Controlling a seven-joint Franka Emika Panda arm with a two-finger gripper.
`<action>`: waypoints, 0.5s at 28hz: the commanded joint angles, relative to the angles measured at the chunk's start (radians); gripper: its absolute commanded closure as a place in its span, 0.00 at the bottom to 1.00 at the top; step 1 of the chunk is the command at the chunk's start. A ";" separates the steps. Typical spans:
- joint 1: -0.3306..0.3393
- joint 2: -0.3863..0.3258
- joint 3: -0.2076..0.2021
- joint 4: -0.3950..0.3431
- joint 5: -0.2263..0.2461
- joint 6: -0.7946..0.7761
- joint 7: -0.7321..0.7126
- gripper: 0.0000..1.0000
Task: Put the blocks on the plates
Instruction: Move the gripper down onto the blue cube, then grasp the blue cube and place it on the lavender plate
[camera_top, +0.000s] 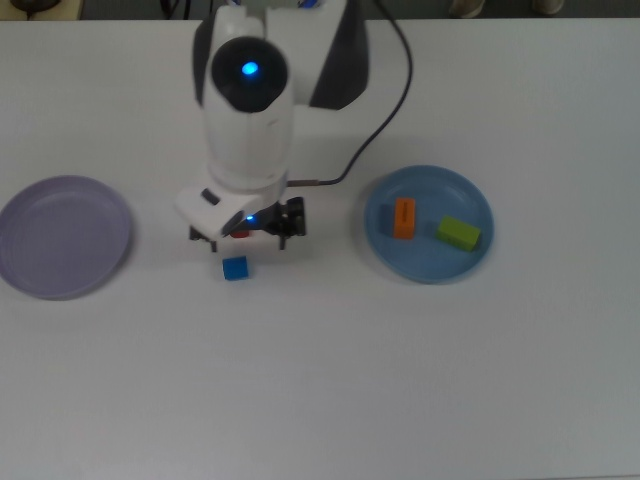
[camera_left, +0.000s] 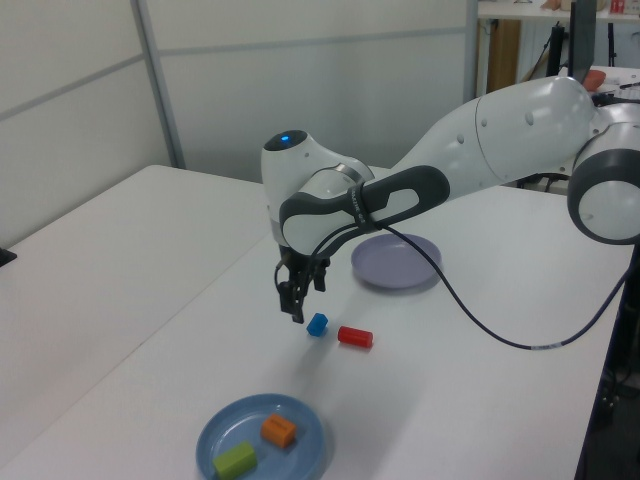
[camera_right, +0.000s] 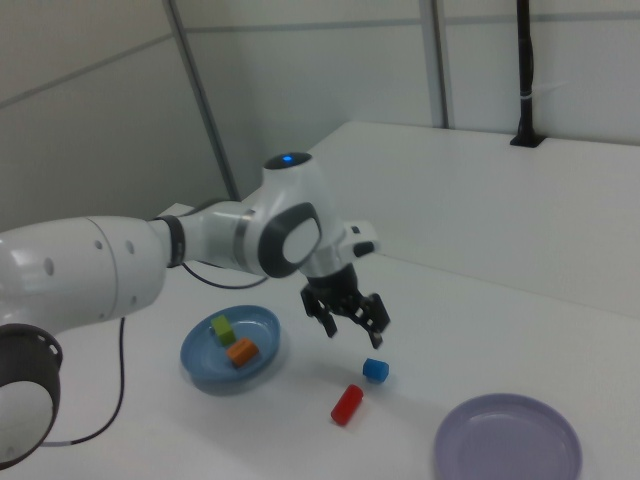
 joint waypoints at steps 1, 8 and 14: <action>-0.004 0.043 0.001 -0.009 -0.006 0.022 -0.031 0.00; -0.030 0.095 0.005 -0.018 0.017 0.149 -0.009 0.20; -0.058 0.094 0.004 -0.012 0.074 0.157 -0.010 0.76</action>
